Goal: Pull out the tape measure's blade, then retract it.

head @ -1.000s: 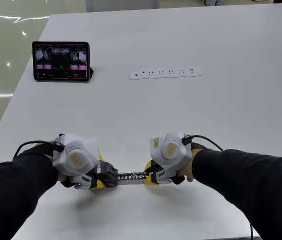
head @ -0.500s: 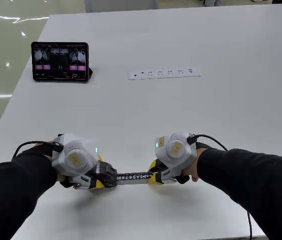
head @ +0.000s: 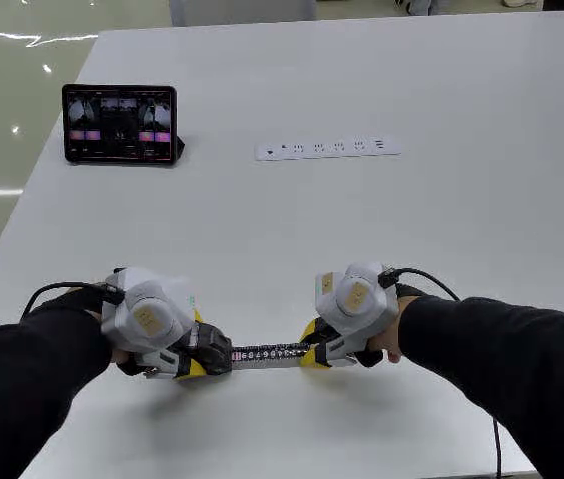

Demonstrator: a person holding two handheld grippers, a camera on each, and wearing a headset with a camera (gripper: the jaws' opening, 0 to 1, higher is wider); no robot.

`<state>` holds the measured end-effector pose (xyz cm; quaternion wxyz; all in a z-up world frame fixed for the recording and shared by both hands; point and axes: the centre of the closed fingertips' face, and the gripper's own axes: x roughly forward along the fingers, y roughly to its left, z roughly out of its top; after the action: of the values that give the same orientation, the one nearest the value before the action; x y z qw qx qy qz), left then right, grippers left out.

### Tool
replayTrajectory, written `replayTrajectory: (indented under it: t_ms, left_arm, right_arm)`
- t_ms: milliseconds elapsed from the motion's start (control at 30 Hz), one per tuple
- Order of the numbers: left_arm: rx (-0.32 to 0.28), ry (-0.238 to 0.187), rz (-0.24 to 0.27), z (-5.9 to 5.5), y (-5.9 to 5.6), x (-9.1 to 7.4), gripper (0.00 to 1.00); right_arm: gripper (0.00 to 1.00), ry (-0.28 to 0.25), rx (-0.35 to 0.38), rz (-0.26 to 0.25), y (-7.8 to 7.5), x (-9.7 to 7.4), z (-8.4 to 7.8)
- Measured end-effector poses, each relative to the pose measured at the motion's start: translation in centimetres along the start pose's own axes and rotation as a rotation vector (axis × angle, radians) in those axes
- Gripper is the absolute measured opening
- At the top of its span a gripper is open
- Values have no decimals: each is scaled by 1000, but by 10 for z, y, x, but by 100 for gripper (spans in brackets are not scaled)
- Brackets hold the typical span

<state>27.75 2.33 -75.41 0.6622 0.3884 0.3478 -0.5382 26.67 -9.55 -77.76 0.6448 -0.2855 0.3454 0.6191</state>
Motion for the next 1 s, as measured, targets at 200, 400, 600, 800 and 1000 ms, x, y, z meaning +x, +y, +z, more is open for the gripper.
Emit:
replayTrajectory:
  t_ms: [200, 400, 600, 800, 1000]
  left_arm:
    - [1, -2, -3, 0, 0, 0, 33]
    - [4, -2, -2, 0, 0, 0, 33]
    - [4, -2, -2, 0, 0, 0, 33]
    - [4, -1, 3, 1, -1, 0, 33]
    - [5, -1, 3, 1, 0, 0, 33]
  right_arm:
    - [10, 2, 2, 1, 0, -1, -3]
    - [10, 5, 2, 2, 0, -3, -6]
    - [10, 7, 3, -1, 0, -4, -8]
    - [10, 7, -1, -4, -1, -7, -12]
    - [10, 6, 5, -9, -2, -9, -15]
